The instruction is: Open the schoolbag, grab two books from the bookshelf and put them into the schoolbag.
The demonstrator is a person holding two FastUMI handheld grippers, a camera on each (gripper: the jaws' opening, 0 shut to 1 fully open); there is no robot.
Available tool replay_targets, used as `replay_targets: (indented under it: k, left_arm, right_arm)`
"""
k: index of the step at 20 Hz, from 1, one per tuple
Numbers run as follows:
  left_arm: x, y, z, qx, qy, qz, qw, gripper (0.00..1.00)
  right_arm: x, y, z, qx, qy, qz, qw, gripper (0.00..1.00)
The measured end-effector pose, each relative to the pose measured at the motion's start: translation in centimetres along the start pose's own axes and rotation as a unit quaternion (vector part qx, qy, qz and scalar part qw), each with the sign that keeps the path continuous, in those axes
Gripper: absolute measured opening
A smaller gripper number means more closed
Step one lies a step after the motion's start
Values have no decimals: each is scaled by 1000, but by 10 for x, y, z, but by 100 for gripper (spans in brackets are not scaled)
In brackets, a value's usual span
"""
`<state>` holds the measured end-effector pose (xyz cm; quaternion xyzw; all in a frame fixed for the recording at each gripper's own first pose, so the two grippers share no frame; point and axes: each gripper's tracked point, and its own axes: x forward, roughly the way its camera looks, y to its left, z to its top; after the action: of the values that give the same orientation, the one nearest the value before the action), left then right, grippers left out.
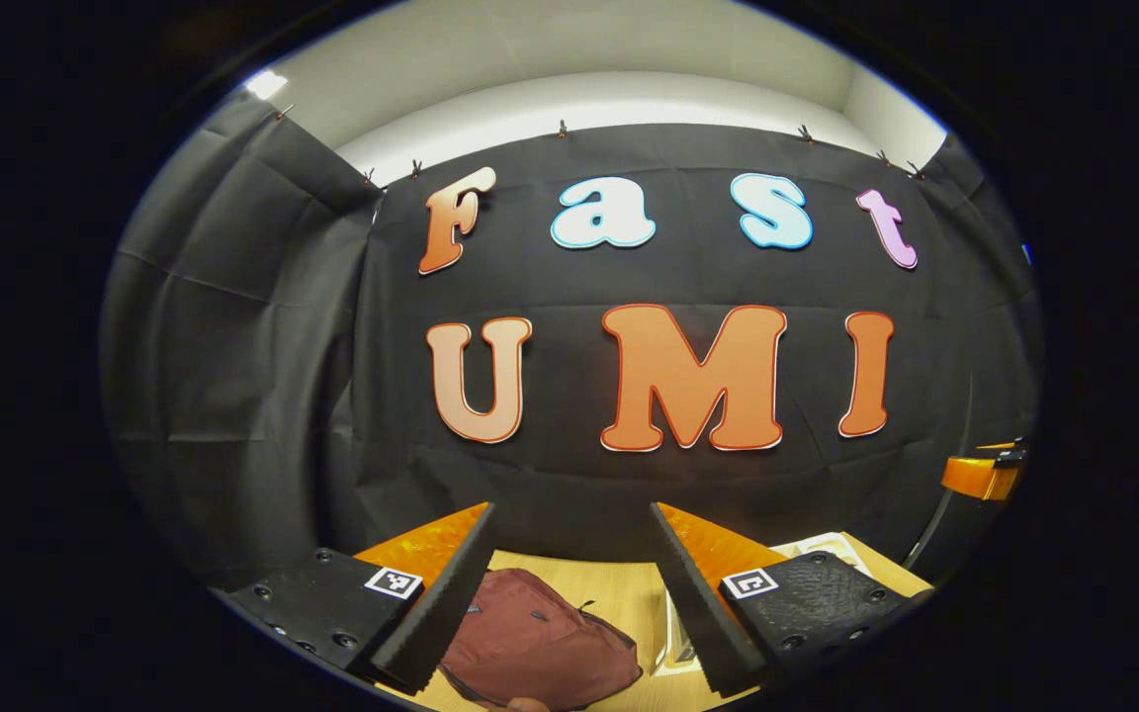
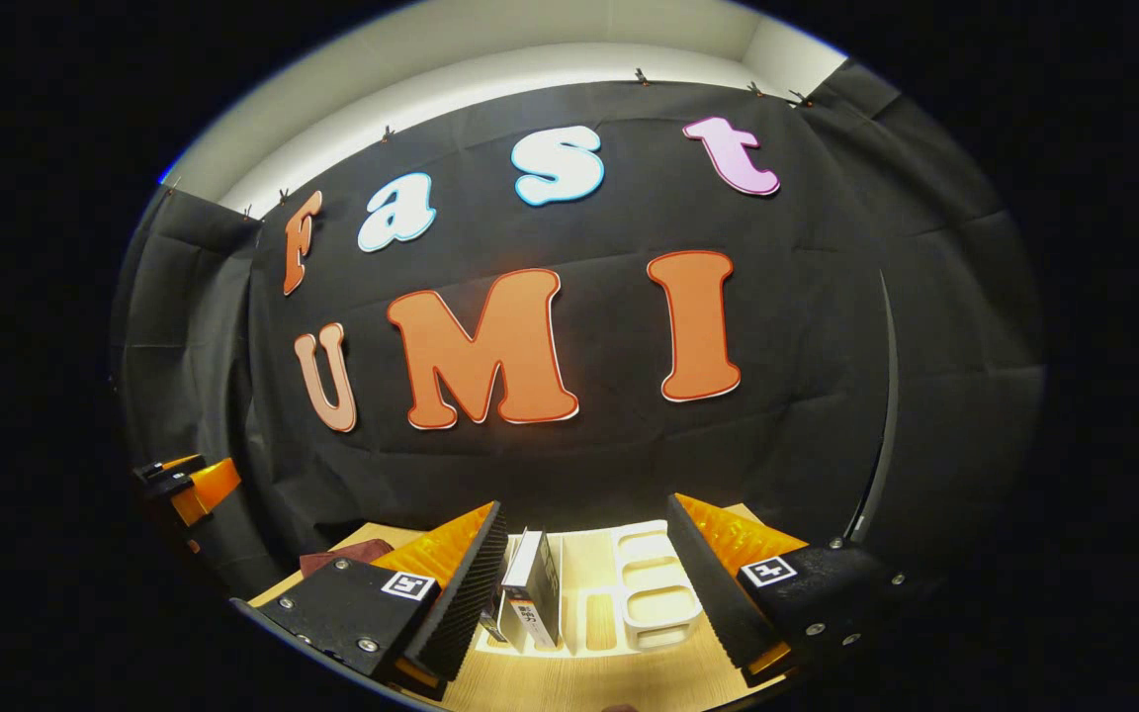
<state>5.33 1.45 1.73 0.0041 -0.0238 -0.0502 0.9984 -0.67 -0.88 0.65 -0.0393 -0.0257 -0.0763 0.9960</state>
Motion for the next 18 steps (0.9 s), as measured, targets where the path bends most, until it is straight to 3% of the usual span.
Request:
replay_targets:
  k: [1, 2, 5, 7, 12, 13, 18]
  left_arm:
    - [0, 1, -2, 1, 0, -1, 1000, 94]
    - [-1, 5, -1, 2, 1, -1, 1000, 94]
    - [-3, 15, -7, 7, 2, 1, 1000, 94]
    - [-6, 21, -10, 8, 4, 1, 1000, 94]
    - [-12, 36, -20, 18, 11, 2, 1000, 94]
    - [-12, 38, -24, 19, 13, 2, 1000, 94]
    - [-13, 46, -36, 17, 24, 6, 1000, 94]
  right_arm:
    - [-2, 1, -1, -1, 0, -3, 1000, 100]
    - [-4, 3, -1, -3, -1, -5, 1000, 96]
    - [-7, 9, -2, -13, -4, -8, 1000, 100]
    - [-8, 15, -2, -13, -5, -6, 1000, 96]
    - [-9, 20, -4, -18, -4, -10, 1000, 96]
    - [-9, 21, -5, -19, -2, -10, 1000, 100]
    - [-11, 23, -12, -20, 9, -12, 1000, 96]
